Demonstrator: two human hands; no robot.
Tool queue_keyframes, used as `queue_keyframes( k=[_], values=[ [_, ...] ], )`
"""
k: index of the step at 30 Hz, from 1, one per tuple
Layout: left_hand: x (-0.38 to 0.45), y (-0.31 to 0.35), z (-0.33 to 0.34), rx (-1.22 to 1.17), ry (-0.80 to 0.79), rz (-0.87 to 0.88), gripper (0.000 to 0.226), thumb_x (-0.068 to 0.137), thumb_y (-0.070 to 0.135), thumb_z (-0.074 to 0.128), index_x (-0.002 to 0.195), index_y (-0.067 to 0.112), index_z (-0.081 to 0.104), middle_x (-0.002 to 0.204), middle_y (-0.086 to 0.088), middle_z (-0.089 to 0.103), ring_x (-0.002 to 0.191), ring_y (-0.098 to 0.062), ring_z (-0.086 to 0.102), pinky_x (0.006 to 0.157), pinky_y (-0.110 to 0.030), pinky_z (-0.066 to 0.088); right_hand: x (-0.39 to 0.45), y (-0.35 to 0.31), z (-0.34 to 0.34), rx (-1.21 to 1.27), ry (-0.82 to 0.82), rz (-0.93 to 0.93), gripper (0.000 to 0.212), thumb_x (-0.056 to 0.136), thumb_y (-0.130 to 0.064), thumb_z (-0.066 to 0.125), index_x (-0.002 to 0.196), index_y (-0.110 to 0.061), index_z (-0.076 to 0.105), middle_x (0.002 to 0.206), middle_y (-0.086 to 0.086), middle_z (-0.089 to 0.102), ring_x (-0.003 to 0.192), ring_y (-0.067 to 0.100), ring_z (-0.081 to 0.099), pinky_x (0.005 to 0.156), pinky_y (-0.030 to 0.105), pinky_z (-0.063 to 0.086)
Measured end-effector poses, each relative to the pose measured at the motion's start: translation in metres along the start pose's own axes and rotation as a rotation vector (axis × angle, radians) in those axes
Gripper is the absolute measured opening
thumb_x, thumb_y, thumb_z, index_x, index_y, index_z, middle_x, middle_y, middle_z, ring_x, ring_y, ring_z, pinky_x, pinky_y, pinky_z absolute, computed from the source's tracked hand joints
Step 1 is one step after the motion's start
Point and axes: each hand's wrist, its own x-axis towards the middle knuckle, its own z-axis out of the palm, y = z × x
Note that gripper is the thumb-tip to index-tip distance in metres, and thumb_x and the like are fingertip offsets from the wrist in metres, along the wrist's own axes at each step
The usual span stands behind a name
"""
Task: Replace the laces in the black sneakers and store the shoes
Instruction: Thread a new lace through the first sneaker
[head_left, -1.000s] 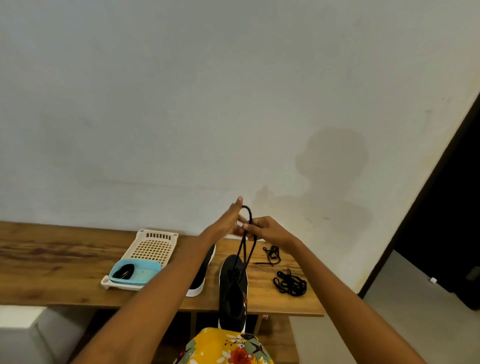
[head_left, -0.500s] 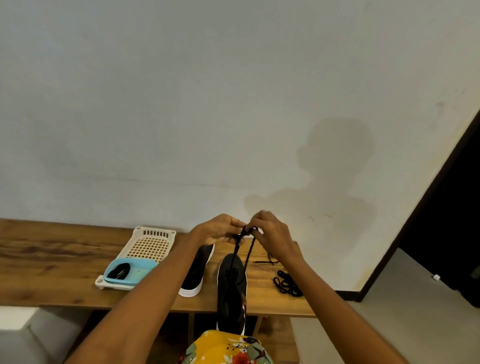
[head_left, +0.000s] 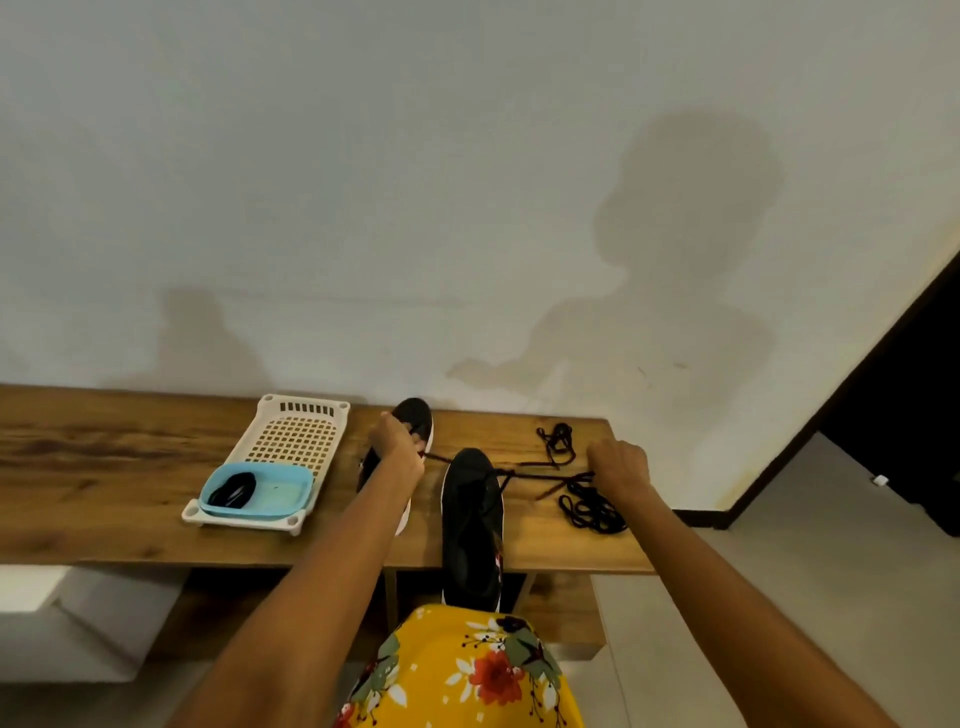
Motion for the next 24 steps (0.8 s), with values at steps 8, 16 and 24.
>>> queue_keyframes(
  k=[8, 16, 24],
  values=[
    [0.031, -0.04, -0.045, 1.928, -0.501, 0.44, 0.058, 0.09, 0.06, 0.042, 0.104, 0.008, 0.065, 0.091, -0.009, 0.067, 0.094, -0.024, 0.063, 0.074, -0.032, 0.042, 0.014, -0.038, 0.054, -0.093, -0.106, -0.069, 0.026, 0.092, 0.004, 0.047, 0.105, -0.011, 0.063, 0.109, 0.006, 0.065, 0.101, 0.023, 0.064, 0.069, 0.029, 0.045],
    [0.043, -0.037, -0.046, 1.734, -0.952, -0.013, 0.042, 0.087, 0.044, 0.06, 0.107, 0.008, 0.068, 0.101, -0.003, 0.06, 0.096, -0.018, 0.055, 0.086, -0.029, 0.043, 0.019, -0.079, 0.076, 0.21, -0.329, -0.308, 0.042, 0.089, -0.005, 0.051, 0.131, -0.007, 0.051, 0.134, 0.013, 0.05, 0.121, 0.03, 0.049, 0.095, 0.037, 0.045],
    [0.042, -0.057, -0.062, 1.554, -0.849, 0.167, 0.024, 0.089, 0.027, 0.062, 0.098, 0.007, 0.07, 0.088, 0.001, 0.064, 0.091, -0.018, 0.06, 0.074, -0.021, 0.043, 0.002, -0.089, 0.087, 0.749, -0.548, -0.254, 0.028, 0.085, -0.016, 0.064, 0.112, -0.008, 0.064, 0.108, 0.009, 0.067, 0.101, 0.022, 0.062, 0.085, 0.034, 0.049]
  ],
)
